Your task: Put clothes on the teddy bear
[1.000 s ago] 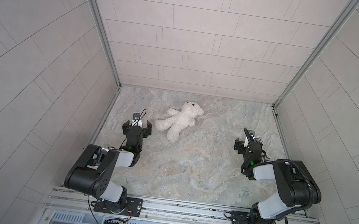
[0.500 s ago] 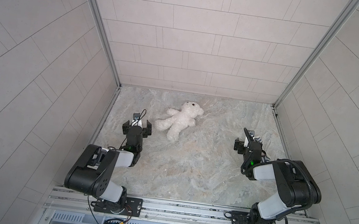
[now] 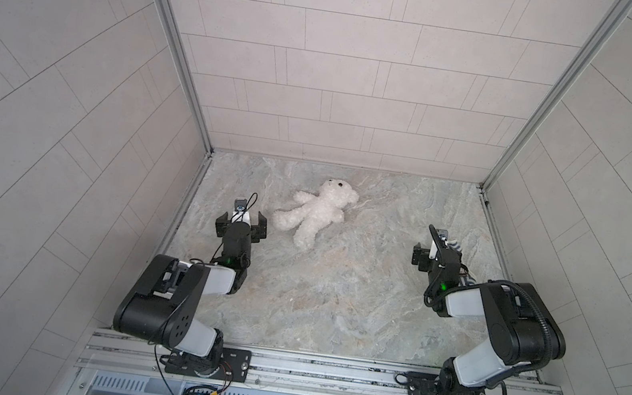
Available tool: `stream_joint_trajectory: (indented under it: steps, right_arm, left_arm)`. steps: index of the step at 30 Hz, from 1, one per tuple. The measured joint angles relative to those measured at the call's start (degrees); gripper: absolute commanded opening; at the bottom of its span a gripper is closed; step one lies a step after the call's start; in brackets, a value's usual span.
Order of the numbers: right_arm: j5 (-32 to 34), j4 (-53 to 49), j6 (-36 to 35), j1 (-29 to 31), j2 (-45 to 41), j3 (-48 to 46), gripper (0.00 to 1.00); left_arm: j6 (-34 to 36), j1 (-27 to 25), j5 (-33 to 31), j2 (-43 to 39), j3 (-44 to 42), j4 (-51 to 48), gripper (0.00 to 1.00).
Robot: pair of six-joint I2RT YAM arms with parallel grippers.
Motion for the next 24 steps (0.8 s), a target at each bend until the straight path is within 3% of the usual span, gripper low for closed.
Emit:
stream_joint_trajectory:
  steps: [6,15,24]
  right_arm:
    - [-0.24,-1.01,-0.48,0.17,-1.4,0.0,1.0]
    - [-0.2,-7.02,-0.83,0.57,-12.15,0.0,1.0]
    - [-0.68,-17.22,0.37,0.7,-17.22,2.34,0.99]
  left_arm:
    - [-0.22,0.0,-0.11,-0.74,0.07,-1.49,1.0]
    - [-0.68,0.02,-0.44,-7.3,2.71,-9.94,1.0]
    - [-1.88,-0.04,0.17,-12.31,4.59,-19.71,1.0]
